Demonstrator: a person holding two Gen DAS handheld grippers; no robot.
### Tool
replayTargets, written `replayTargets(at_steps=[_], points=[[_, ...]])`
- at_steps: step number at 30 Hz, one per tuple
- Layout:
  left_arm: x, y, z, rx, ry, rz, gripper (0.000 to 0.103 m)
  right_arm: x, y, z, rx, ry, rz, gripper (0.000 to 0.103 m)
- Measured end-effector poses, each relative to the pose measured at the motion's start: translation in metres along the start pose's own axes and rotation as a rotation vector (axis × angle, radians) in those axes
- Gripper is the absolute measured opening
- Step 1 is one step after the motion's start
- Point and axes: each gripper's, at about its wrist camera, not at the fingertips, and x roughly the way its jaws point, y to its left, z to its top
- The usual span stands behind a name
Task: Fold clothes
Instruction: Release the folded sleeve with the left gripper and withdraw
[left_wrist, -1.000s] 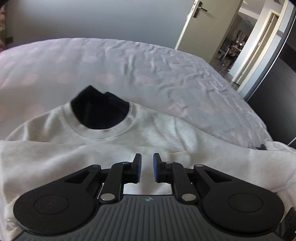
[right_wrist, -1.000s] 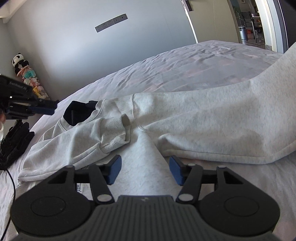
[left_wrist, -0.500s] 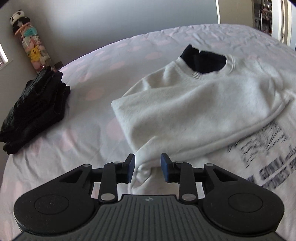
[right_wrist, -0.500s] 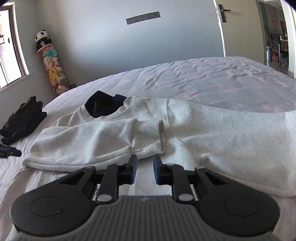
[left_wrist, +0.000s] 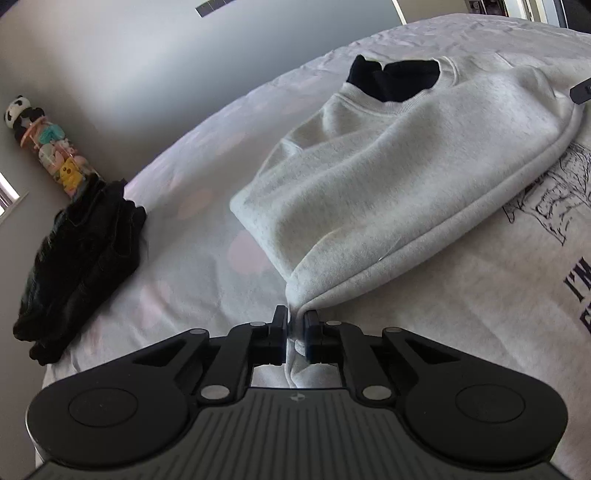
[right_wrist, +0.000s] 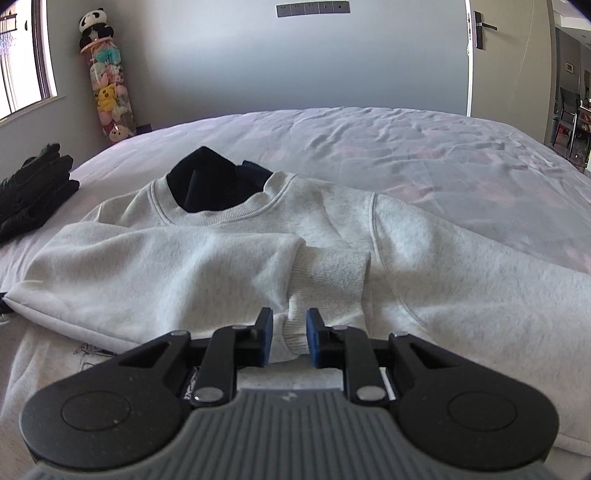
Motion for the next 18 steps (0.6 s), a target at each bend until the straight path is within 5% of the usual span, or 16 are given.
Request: replayTargets(at_steps=[2, 9, 14, 18], points=[[0.008, -0.008, -0.006, 0.043, 0.001, 0.018, 0.009, 0.012, 0.001, -0.005, -0.014, 0.052, -0.030, 0.021], [0.017, -0.002, -0.004, -0.043, 0.016, 0.002, 0.010, 0.028, -0.018, -0.018, 0.017, 0.166, -0.095, 0.005], [-0.012, 0.010, -0.002, -0.156, -0.035, -0.026, 0.021, 0.014, -0.025, -0.010, 0.075, 0.200, -0.102, 0.009], [-0.043, 0.018, -0.008, -0.269, -0.064, -0.002, 0.030, -0.037, -0.045, -0.017, 0.107, 0.139, -0.104, 0.017]])
